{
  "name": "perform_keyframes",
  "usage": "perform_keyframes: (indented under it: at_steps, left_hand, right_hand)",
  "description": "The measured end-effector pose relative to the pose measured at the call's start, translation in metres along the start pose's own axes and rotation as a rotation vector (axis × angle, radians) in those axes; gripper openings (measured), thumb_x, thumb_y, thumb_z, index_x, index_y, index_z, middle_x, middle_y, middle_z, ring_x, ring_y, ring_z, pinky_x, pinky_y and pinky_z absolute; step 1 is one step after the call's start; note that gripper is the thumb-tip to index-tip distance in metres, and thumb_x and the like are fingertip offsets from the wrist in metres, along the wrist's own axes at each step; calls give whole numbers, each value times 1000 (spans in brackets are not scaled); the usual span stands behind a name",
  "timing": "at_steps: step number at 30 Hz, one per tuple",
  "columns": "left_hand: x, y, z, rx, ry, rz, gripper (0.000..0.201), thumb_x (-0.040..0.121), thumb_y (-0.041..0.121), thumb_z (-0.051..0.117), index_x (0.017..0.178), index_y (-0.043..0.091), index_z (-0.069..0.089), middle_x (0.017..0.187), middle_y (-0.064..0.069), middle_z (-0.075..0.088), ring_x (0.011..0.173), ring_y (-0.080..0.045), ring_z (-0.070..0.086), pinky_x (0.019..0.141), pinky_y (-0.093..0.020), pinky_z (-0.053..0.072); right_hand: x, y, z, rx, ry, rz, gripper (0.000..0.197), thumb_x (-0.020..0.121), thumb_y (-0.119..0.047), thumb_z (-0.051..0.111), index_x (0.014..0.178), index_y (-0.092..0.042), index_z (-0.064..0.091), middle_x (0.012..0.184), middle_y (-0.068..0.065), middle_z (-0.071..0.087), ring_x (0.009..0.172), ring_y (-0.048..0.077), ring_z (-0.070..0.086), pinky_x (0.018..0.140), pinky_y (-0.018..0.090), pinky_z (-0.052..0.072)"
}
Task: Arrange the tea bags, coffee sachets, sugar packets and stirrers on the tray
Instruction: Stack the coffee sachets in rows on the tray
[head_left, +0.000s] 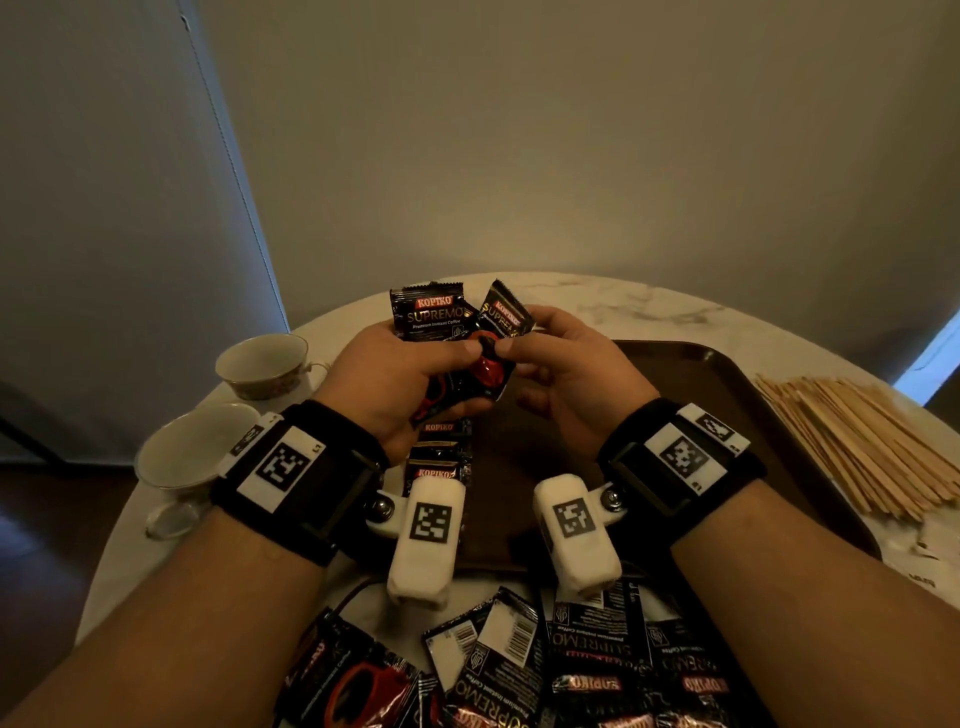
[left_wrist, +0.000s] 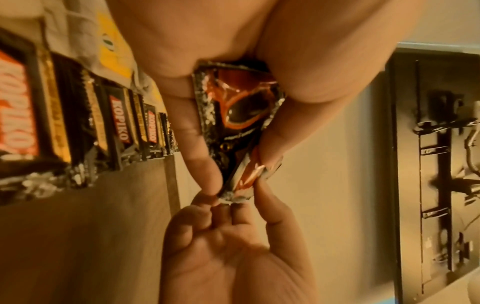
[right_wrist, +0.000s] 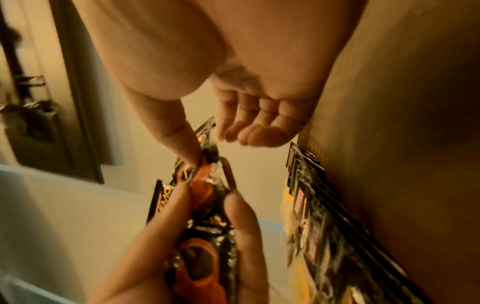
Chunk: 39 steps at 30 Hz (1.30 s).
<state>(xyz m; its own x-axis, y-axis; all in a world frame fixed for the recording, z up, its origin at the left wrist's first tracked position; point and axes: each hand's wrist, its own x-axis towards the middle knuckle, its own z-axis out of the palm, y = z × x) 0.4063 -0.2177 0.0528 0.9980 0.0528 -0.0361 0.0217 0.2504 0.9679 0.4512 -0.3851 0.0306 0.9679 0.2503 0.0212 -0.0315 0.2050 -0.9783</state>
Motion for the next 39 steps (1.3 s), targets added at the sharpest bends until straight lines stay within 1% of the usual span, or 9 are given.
perform_keyframes:
  at_steps: [5,10,14,20,23,28,30,33,39]
  left_hand:
    - [0,-4,-3,27,-6,-70,26,86,-2,73,110,7,69,103,-13,79,90,-28,78,62,-34,63]
    - [-1,-3,-7,39,-61,-73,31,86,-4,71,114,8,69,109,-14,77,98,-30,76,68,-35,64]
    - [1,-6,-4,-2,20,-44,28,87,-5,71,112,7,68,106,-14,78,89,-27,78,65,-34,64]
    - [6,-6,-6,-62,129,-24,24,90,-1,72,113,3,69,103,-16,78,90,-30,77,61,-30,63]
    - [8,-4,-7,-146,192,-52,17,91,-3,67,107,4,66,102,-18,75,89,-31,76,62,-32,64]
    - [16,-3,-15,-284,284,-79,35,87,-10,49,119,1,58,116,-26,70,90,-35,77,64,-36,63]
    - [18,-1,-16,-316,289,-95,31,91,-9,51,120,2,58,114,-25,71,92,-36,77,65,-38,63]
    - [21,0,-17,-314,295,-116,22,95,-4,57,115,7,59,114,-20,71,95,-36,75,70,-41,65]
    - [24,0,-22,-261,323,-86,17,95,5,67,110,12,65,110,-15,73,93,-34,75,68,-40,64]
  right_hand:
    - [-2,1,-3,175,23,49,25,90,-12,68,115,-8,68,118,17,73,98,29,70,98,49,50]
    - [-2,1,-1,248,118,98,29,96,-27,66,119,-8,69,117,13,75,99,27,73,79,37,58]
    - [-3,0,2,260,134,71,30,98,-31,65,117,-8,70,109,11,77,97,27,75,72,35,61]
    - [-10,1,5,16,33,6,8,92,-5,70,100,-4,67,94,11,74,74,15,71,69,30,61]
    - [-3,-4,5,60,146,27,6,92,-3,70,97,-7,67,100,16,75,75,19,70,66,30,60]
    - [33,-11,-12,-16,389,171,8,91,2,62,90,-5,61,80,9,64,61,16,59,52,27,54]
    - [50,-11,-18,-163,403,238,12,91,4,60,83,-3,58,73,11,55,57,18,52,55,31,54]
    - [70,-8,-26,-382,409,304,11,89,-1,68,79,-3,65,78,15,68,65,22,63,81,40,61]
    - [91,-6,-25,-564,371,363,8,86,1,76,83,1,69,74,13,68,65,21,66,81,37,63]
